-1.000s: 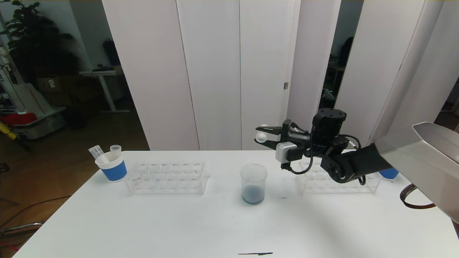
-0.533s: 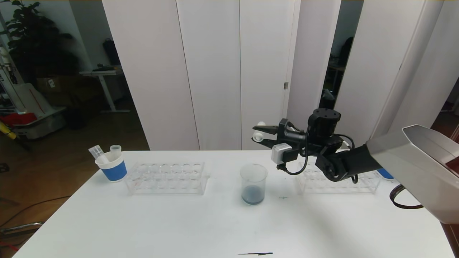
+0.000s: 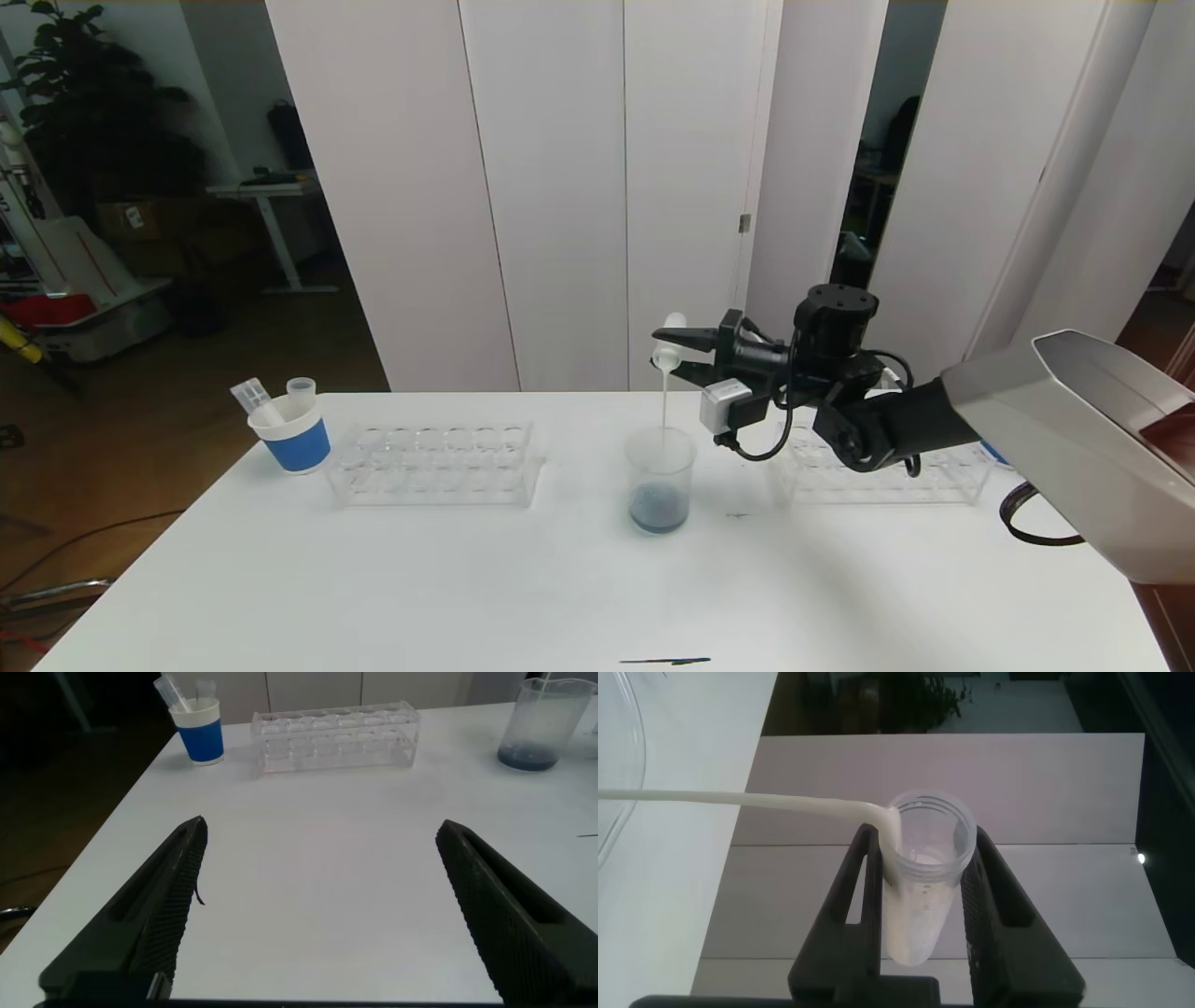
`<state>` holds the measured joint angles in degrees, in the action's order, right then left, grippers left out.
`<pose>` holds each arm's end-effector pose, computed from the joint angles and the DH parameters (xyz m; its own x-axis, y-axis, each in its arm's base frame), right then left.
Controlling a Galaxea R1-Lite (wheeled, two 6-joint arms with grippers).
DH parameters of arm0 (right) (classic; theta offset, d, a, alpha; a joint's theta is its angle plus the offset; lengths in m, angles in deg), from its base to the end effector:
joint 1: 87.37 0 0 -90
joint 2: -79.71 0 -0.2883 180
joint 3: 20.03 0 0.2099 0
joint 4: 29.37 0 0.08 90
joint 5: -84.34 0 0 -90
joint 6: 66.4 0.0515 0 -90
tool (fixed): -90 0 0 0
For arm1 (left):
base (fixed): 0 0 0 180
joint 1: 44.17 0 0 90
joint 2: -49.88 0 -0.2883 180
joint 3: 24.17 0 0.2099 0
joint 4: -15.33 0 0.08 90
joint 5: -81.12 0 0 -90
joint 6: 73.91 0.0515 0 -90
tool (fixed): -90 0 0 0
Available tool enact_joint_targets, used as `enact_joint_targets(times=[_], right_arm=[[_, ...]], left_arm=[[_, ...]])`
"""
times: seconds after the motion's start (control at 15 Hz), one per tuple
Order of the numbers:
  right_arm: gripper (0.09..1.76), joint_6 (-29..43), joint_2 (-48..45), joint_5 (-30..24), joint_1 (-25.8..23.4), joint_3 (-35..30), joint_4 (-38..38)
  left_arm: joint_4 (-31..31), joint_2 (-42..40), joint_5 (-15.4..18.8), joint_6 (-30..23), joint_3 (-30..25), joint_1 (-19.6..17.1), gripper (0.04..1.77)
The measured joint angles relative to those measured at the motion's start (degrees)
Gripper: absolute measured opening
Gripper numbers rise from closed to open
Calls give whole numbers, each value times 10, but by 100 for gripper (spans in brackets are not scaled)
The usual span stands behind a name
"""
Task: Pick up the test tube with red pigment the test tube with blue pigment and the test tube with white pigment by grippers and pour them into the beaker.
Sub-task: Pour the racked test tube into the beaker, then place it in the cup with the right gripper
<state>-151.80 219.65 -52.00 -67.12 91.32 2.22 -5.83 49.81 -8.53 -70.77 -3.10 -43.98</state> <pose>0.4753 0.2151 0.0911 0.3964 0.9174 0.0361 -0.0246 0.0499 -0.9984 0.0390 -0.0004 0.0753 1.0000 -0.0094 -0.0003 0.0094 0.9985 0.0548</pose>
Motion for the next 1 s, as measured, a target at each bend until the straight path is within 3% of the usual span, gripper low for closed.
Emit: enact_joint_targets(times=[0.73, 1.0], right_arm=[[57, -79, 10, -4, 6, 44, 2], [57, -108, 13, -29, 7, 66, 1]], left_arm=[[0, 0, 0, 0, 0, 0, 175], [0, 0, 0, 0, 0, 0, 175]])
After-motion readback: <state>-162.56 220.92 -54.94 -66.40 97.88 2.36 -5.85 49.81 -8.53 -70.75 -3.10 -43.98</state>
